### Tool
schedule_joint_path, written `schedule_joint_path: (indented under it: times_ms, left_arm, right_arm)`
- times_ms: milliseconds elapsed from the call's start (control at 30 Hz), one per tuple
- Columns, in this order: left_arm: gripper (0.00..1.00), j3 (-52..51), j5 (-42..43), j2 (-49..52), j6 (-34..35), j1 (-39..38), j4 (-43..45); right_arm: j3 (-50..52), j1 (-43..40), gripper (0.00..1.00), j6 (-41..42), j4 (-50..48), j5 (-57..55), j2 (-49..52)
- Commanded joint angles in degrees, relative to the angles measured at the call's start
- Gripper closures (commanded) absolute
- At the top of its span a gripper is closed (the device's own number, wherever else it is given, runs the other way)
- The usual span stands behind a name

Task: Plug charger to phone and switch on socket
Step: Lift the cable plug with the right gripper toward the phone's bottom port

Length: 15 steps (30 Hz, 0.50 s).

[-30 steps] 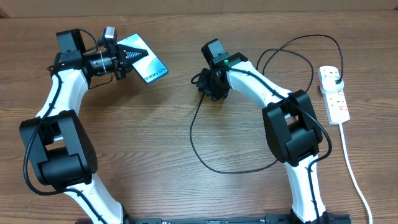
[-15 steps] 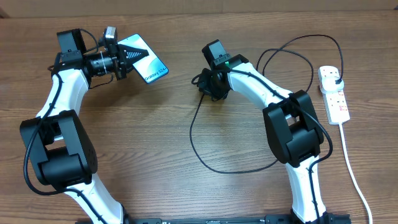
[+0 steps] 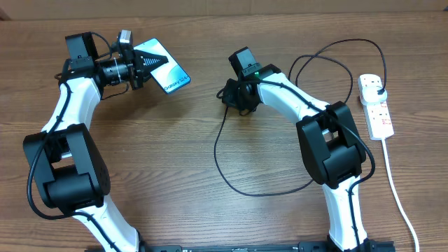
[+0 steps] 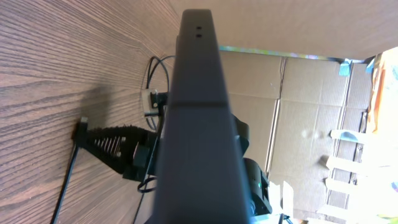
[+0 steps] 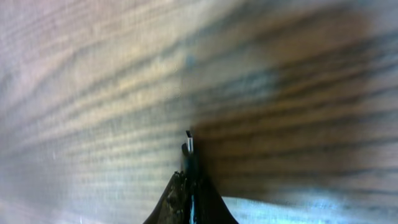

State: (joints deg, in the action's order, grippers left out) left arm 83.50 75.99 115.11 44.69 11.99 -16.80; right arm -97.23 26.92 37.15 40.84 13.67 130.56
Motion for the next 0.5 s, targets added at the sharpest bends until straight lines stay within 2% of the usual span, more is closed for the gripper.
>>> schedule_joint_path:
  times_ms: [0,200,467]
  left_arm:
    - [0.96,0.5,1.5,0.0,0.3,-0.4,0.0]
    - [0.96,0.5,4.2,0.0,0.3,-0.5,0.1]
    - [0.96,0.5,13.3,0.0,0.1,-0.7,4.0]
  right_arm:
    - [-0.2,-1.7,0.96,-9.4,1.9,8.7,0.4]
    - [-0.4,-4.8,0.96,-20.9,3.6,21.2,-7.0]
    - [-0.3,-5.4,0.96,-31.5,14.6,26.4,-21.6]
